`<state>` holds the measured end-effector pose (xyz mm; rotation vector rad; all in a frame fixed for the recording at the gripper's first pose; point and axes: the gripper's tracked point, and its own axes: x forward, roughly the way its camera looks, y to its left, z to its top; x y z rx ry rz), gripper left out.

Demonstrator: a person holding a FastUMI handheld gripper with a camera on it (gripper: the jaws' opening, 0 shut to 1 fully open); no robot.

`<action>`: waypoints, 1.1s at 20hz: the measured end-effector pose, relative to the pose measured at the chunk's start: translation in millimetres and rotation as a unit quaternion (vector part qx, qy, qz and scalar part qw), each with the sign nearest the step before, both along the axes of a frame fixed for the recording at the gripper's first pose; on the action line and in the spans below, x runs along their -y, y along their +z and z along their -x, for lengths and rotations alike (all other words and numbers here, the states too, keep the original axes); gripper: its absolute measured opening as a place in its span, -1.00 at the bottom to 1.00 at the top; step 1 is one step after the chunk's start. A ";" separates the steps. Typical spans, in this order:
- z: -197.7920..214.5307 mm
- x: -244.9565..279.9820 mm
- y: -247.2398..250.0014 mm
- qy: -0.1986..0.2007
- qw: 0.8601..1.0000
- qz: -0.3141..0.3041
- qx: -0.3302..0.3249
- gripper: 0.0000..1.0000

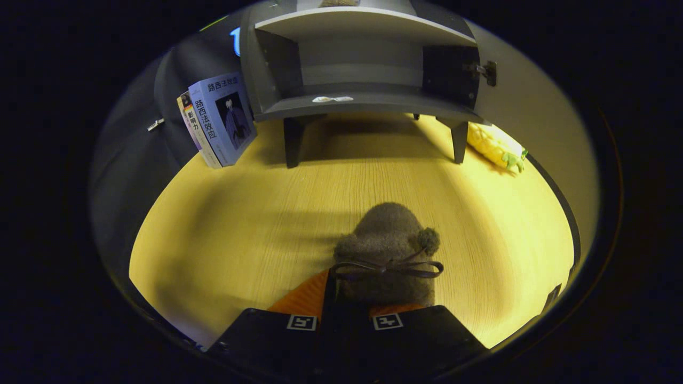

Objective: Open the shoe cabinet door, grab the shoes and put them into the shoe cabinet, then close the shoe cabinet door.

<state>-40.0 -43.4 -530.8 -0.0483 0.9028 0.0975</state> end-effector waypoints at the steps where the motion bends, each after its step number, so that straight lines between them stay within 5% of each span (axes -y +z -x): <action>1: -3.7 4.4 -3.7 -0.002 1.000 0.016 0.007 -0.54; 10: -25.5 9.5 -14.3 -0.014 0.999 0.014 0.040 -0.63; 11: -23.0 10.9 -10.0 -0.016 0.999 0.011 0.039 -0.89; 16: -18.4 15.0 -7.8 -0.019 0.999 0.014 0.025 -0.89; 22: -23.9 35.0 64.3 -0.027 0.998 0.025 0.056 -0.90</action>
